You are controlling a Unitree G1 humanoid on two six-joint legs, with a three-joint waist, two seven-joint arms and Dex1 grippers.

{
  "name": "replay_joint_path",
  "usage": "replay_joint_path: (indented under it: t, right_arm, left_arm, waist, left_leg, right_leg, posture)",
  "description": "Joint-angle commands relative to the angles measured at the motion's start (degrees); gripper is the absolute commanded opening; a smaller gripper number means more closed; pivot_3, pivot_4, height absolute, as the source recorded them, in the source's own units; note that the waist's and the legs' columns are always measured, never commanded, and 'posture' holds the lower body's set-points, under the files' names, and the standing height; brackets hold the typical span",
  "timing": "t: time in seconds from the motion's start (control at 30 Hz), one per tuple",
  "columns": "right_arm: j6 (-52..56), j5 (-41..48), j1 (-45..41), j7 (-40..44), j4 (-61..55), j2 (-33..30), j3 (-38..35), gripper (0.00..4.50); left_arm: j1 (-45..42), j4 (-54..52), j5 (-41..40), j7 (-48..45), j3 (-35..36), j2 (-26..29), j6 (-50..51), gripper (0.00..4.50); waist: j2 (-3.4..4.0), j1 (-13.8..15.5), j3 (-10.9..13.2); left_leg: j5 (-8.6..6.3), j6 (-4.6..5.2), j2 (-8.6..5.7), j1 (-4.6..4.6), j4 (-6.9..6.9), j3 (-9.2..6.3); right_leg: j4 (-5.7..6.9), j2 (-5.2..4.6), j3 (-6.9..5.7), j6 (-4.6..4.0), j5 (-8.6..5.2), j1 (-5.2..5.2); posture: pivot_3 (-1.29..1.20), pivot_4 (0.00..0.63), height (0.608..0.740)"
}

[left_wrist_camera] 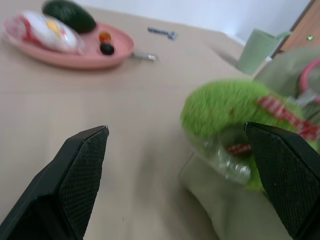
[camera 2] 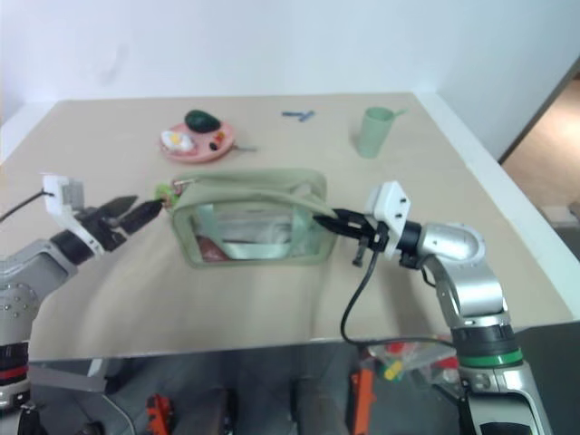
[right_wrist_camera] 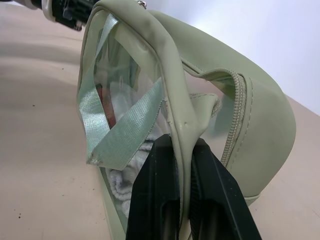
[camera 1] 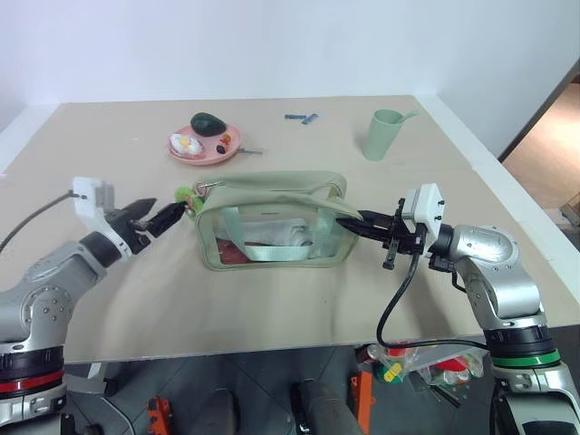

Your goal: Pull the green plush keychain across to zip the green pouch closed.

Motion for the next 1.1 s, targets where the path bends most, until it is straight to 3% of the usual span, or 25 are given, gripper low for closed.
replay_joint_path:
  t: [0.03, 0.27, 0.3, 0.33, 0.7, 0.9, 1.1]
  right_arm:
    - [-0.1, 0.3, -0.2, -0.4, -2.9, -0.6, -0.9, 0.08]
    - [0.4, 0.2, -0.3, -0.8, -3.7, -1.0, -0.8, 0.08]
    - [0.6, 0.1, -0.3, -0.9, -3.8, -1.1, -0.8, 0.0]
    - [0.7, 0.1, -0.4, -0.9, -4.0, -1.2, -0.7, 0.0]
    - [2.3, 0.1, -0.7, -1.3, -4.8, -2.1, -1.0, 0.0]
    - [1.6, -0.1, -0.5, -0.4, -3.2, -2.8, -1.4, 0.0]
    - [0.1, -0.4, -0.3, 0.6, -1.5, -3.1, -1.3, 0.0]
  left_arm:
    - [-2.2, 1.0, 1.3, -4.4, -1.0, 1.0, -1.6, 4.5]
    - [-6.1, 7.1, 5.9, -10.6, -3.0, 0.3, -6.7, 4.5]
    - [-6.6, 7.8, 6.2, -11.3, -3.0, 0.2, -7.3, 3.98]
    - [-7.1, 8.4, 6.6, -11.8, -3.0, 0.1, -8.0, 3.79]
    - [-9.0, 5.2, 3.4, -12.1, 0.2, -0.3, -6.1, 0.02]
    - [-13.7, 0.2, -0.8, -9.0, 1.7, 0.8, -1.2, 0.02]
    - [-21.8, -5.3, -2.7, -8.2, -4.0, -0.4, 4.1, 0.02]
  waist:
    - [0.0, 0.0, 0.0]
    - [0.0, 0.0, 0.0]
    - [0.0, 0.0, 0.0]
    - [0.0, 0.0, 0.0]
    - [-0.01, 0.0, 0.0]
    - [-0.03, 0.1, 0.0]
    - [-0.09, 0.1, 0.0]
  left_leg:
    - [0.0, 0.0, 0.0, 0.0, 0.0, 0.0]
    - [0.0, 0.0, -0.01, 0.0, 0.0, 0.03]
    - [0.0, 0.0, 0.0, -0.01, 0.0, 0.02]
    - [0.0, 0.0, 0.0, -0.02, 0.0, 0.02]
    - [0.0, 0.0, 0.0, -0.02, 0.01, 0.03]
    - [0.0, 0.0, -0.02, -0.08, 0.04, 0.01]
    - [0.0, 0.0, -0.05, -0.12, 0.09, -0.01]
  right_leg:
    - [0.0, 0.0, 0.01, 0.0, 0.0, 0.0]
    - [0.0, 0.0, 0.03, 0.0, 0.0, 0.0]
    - [0.0, 0.0, 0.02, 0.0, 0.0, -0.01]
    - [0.0, 0.0, 0.02, 0.01, 0.0, -0.01]
    - [0.0, -0.02, 0.04, 0.02, 0.01, -0.01]
    - [-0.01, -0.03, 0.03, 0.07, 0.03, -0.02]
    - [-0.02, -0.03, 0.03, 0.11, 0.06, 0.0]
  posture:
    - [0.0, 0.15, 0.74]
    - [0.0, 0.15, 0.74]
    - [0.0, 0.15, 0.74]
    - [0.0, 0.15, 0.74]
    - [0.0, 0.15, 0.74]
    - [0.0, 0.15, 0.74]
    - [0.0, 0.15, 0.74]
